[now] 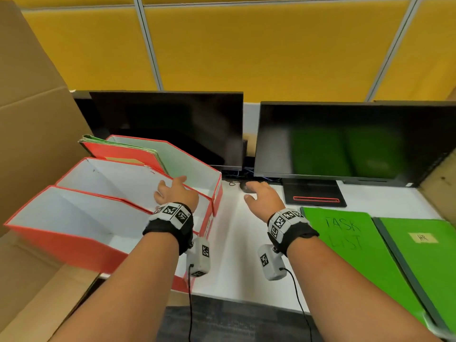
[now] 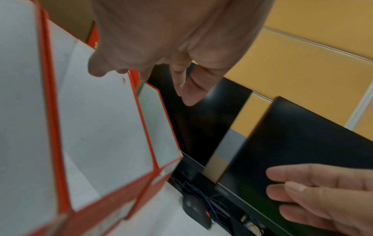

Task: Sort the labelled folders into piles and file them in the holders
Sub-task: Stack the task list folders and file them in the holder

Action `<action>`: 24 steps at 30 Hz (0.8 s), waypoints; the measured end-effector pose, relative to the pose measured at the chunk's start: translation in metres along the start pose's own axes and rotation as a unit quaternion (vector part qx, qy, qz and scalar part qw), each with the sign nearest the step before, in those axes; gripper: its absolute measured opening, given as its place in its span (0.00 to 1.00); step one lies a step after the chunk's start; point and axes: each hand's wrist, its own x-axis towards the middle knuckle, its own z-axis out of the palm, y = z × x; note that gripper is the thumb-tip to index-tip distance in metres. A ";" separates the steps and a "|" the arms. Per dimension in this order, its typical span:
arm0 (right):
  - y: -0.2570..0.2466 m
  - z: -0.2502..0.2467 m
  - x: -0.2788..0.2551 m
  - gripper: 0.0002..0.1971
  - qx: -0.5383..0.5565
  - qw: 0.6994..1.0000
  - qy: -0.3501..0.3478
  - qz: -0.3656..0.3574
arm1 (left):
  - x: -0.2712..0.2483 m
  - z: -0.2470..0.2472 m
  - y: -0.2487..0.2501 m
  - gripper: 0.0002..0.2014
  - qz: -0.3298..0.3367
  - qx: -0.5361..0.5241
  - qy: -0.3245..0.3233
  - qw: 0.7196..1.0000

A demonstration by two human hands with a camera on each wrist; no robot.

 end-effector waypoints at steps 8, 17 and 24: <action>0.082 -0.053 -0.024 0.23 -0.016 0.999 0.002 0.038 | -0.037 0.083 0.047 0.26 0.021 -0.008 -0.044 0.999; 0.180 -0.107 -0.053 0.24 -0.041 0.997 -0.013 0.070 | -0.082 0.188 0.081 0.28 0.019 0.014 -0.096 0.995; 0.247 -0.128 -0.071 0.24 -0.056 0.989 -0.052 0.127 | -0.108 0.252 0.086 0.27 0.017 0.034 -0.128 0.991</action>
